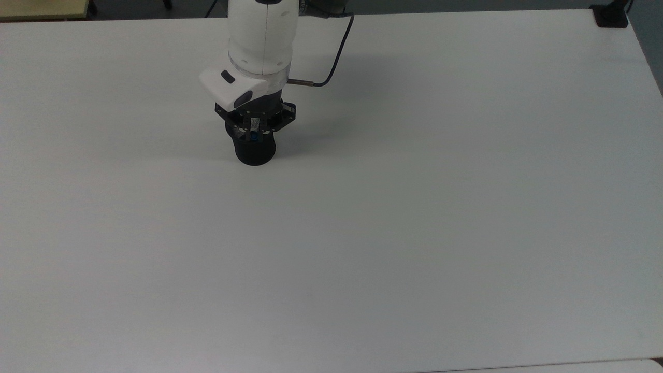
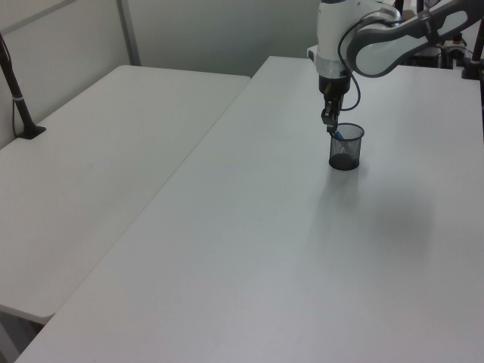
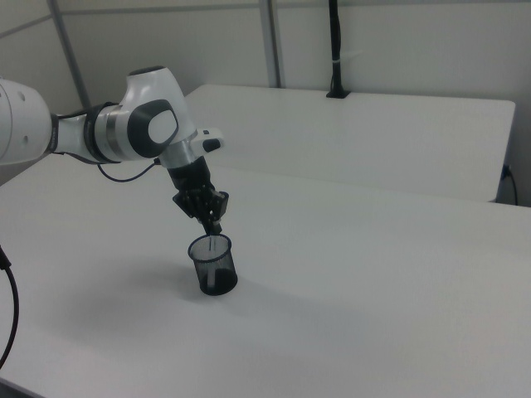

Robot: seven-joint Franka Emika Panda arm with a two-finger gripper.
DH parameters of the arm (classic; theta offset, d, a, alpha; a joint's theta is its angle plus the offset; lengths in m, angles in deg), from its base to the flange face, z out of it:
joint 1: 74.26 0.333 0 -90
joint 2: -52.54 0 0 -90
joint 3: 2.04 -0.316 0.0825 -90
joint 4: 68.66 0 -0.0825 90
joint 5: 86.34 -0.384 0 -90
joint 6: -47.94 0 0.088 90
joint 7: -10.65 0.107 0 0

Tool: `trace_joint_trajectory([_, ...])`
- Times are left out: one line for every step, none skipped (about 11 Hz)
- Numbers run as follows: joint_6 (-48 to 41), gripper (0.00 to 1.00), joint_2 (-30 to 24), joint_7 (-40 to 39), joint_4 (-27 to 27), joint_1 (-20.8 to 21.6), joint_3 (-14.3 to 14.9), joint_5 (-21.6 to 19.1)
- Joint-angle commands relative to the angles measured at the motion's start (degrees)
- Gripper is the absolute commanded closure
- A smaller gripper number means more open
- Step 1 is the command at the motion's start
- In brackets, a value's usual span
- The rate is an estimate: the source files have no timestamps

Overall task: Remove the marker
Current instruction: 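Lift the gripped marker straight up out of the cup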

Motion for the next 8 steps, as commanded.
trace_joint_trajectory([-1.56,0.93,-3.09,-1.16,-1.09,-0.19,0.01,0.81])
trace_joint_trajectory([-3.49,0.93,-3.62,-2.12,0.66,-0.20,0.01,0.55])
trace_joint_trajectory([-5.77,0.93,-3.89,-2.48,3.37,-0.28,0.19,0.11])
trace_joint_trajectory([-6.40,0.93,-3.89,-2.48,5.75,-0.28,0.36,0.02])
trace_joint_trajectory([-6.67,0.93,-3.89,-2.22,8.73,-0.28,0.45,-0.15])
trace_joint_trajectory([-6.85,0.92,-3.89,-1.69,11.11,-0.11,0.37,-0.85])
trace_joint_trajectory([-8.07,0.92,-3.98,-1.52,12.18,0.68,-0.07,-3.21])
trace_joint_trajectory([-8.51,0.92,-3.89,-0.56,13.58,2.25,-0.07,-5.93])
